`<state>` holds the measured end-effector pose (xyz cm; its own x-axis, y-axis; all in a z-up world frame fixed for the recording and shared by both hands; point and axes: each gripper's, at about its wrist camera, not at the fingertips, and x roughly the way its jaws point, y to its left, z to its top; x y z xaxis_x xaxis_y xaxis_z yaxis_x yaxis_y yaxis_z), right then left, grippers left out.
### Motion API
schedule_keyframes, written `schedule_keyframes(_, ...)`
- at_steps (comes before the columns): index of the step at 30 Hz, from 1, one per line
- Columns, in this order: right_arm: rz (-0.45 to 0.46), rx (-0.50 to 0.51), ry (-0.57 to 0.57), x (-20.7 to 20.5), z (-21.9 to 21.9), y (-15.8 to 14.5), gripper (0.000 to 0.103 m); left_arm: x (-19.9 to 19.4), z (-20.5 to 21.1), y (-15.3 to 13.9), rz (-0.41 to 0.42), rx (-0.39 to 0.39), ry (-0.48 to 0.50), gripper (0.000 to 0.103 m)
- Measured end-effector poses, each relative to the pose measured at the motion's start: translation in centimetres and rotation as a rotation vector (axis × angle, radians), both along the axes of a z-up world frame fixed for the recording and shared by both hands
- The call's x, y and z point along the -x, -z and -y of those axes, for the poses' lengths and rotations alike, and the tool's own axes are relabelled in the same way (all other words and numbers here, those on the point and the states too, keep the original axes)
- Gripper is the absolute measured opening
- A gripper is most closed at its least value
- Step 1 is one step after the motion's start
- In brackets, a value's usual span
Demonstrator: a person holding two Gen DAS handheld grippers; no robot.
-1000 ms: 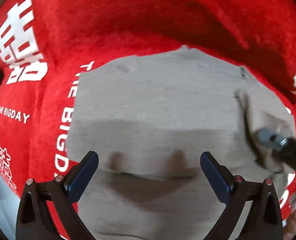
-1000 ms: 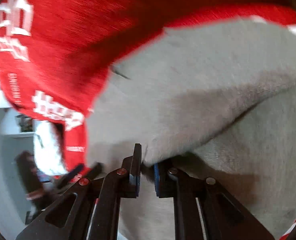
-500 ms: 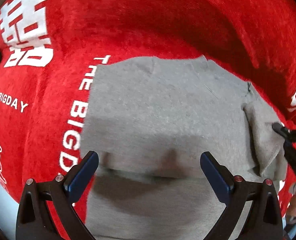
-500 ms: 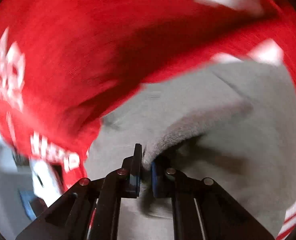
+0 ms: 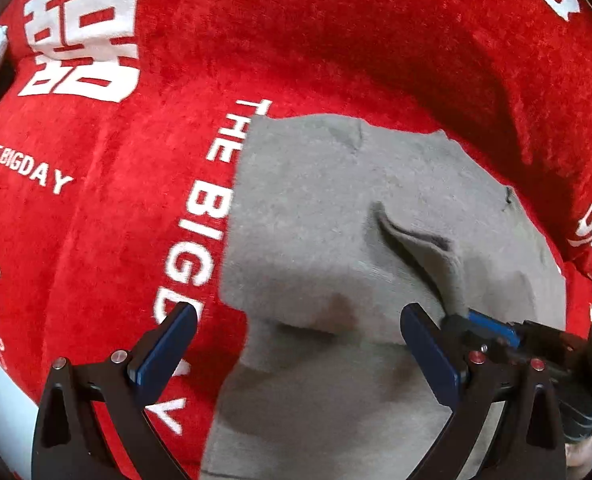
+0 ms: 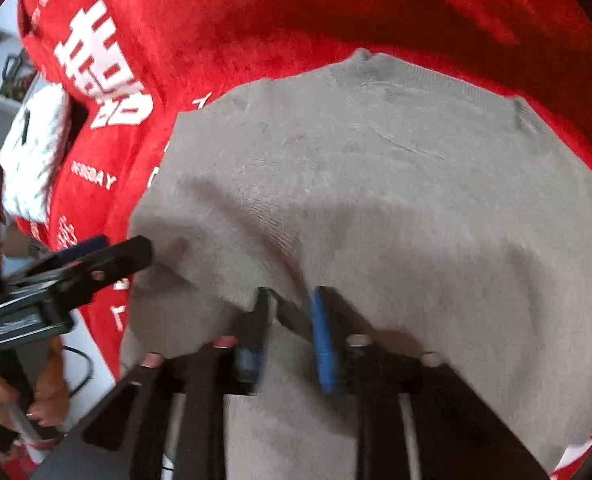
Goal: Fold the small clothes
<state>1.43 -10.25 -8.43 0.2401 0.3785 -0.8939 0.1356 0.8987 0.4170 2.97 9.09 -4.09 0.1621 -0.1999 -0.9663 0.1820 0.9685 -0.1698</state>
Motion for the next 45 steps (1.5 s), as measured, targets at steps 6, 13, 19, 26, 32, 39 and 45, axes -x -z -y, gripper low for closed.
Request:
schedule_keyframes(6, -0.059, -0.128, 0.265, 5.7, 7.1, 0.2, 0.05, -0.6, 2.7, 0.4, -0.045, 0.095, 0.055, 0.102)
schedule_keyframes(13, -0.086, -0.38, 0.722, 14.0, 14.8, 2.8, 0.05, -2.0, 5.6, 2.6, -0.162, 0.199, 0.068, 0.101)
schedule_keyframes(19, -0.063, -0.507, 0.969, 16.0, 16.8, 4.9, 0.044, -2.3, 6.5, 3.3, -0.233, 0.234, 0.089, 0.027)
schedule_keyframes(26, -0.062, -0.292, 0.776, 14.3, 18.2, 2.8, 0.006, -1.0, 6.1, 0.8, -0.158, 0.244, 0.121, 0.009)
schedule_keyframes(32, -0.099, -0.289, 0.748, 15.1, 19.3, 4.5, 0.006, 0.4, 5.8, 1.8, -0.166, 0.164, 0.138, 0.009)
schedule_keyframes(39, -0.135, -0.226, 0.583, 16.5, 18.7, 1.9, 0.009, -0.1, 2.3, 0.0, -0.102, 0.052, 0.069, 0.009)
schedule_keyframes(45, -0.011, -0.159, 0.632, 16.7, 21.4, -1.1, 0.043, -0.5, 2.8, -2.9, -0.005, 0.004, 0.119, 0.009)
